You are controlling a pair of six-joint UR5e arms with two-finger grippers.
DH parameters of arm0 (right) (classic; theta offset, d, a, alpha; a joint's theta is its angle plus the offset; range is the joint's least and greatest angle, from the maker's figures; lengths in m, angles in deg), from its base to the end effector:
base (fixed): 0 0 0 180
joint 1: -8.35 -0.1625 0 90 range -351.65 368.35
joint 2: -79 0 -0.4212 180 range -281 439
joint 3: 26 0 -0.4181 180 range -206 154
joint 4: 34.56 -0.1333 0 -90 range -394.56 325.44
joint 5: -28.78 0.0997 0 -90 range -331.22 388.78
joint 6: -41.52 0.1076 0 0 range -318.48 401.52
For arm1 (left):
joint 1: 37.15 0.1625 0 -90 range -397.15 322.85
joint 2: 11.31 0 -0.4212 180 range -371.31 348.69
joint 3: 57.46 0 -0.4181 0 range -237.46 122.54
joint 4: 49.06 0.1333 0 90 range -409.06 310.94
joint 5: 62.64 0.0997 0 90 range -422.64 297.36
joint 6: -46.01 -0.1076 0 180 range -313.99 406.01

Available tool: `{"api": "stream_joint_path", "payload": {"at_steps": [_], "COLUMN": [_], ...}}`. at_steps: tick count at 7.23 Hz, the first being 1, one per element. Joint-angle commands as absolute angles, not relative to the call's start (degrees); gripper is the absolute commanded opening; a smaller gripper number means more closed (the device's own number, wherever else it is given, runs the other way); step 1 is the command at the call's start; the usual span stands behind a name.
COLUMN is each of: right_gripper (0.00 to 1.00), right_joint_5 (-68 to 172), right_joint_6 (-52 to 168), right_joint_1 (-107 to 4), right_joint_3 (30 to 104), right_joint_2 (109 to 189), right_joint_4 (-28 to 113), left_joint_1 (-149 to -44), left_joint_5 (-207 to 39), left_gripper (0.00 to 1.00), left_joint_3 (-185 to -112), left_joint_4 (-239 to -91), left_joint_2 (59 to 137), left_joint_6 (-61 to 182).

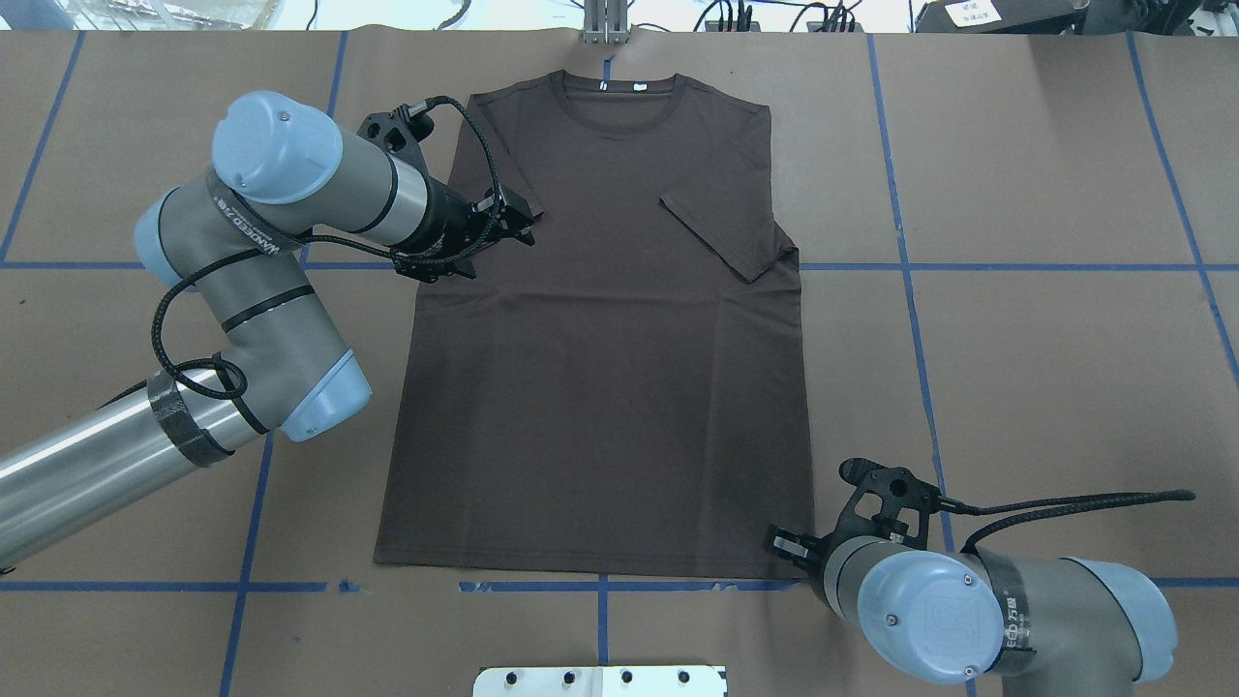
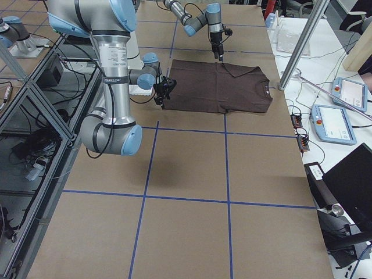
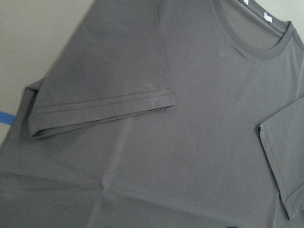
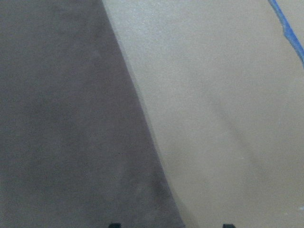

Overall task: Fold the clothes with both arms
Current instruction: 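Move both grippers to the hem corners nearest the robot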

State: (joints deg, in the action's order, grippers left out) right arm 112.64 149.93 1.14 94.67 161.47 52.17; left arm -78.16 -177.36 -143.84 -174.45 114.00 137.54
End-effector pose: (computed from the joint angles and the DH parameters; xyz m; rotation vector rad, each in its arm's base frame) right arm -0.5070 -0.2101 0.3356 0.0317 -0.7366 0.4657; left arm 0.4915 -0.5444 0.2328 0.0308 1.2182 -0.3969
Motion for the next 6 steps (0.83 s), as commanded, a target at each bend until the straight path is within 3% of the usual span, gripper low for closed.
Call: {"api": "stream_joint_path", "payload": {"at_steps": [1, 3, 4, 5, 6], "right_gripper": [0.70, 0.64, 0.47, 0.00, 0.00], "right_joint_5": [113.3, 113.6, 113.5, 114.0, 115.5], "right_joint_6": [153.7, 153.6, 153.7, 153.7, 153.6], "right_joint_1": [1.9, 1.9, 2.3, 2.3, 2.2], "right_joint_3": [93.5, 92.5, 92.4, 92.6, 92.6], "right_joint_2": [162.0, 161.4, 161.2, 160.8, 160.7], "right_joint_4": [52.0, 51.8, 51.8, 51.8, 51.8], "left_joint_1": [-78.1, -77.7, -77.7, -77.7, -77.7], "left_joint_5": [-177.3, -177.3, -177.3, -177.3, -177.3], "left_gripper": [0.86, 0.86, 0.86, 0.86, 0.86], "left_joint_3": [-143.7, -143.5, -143.5, -143.5, -143.6], "left_joint_4": [-174.6, -174.7, -174.7, -174.7, -174.7], "left_joint_2": [113.9, 113.8, 113.8, 113.8, 113.8], "left_joint_6": [137.6, 137.5, 137.6, 137.5, 137.5]}}
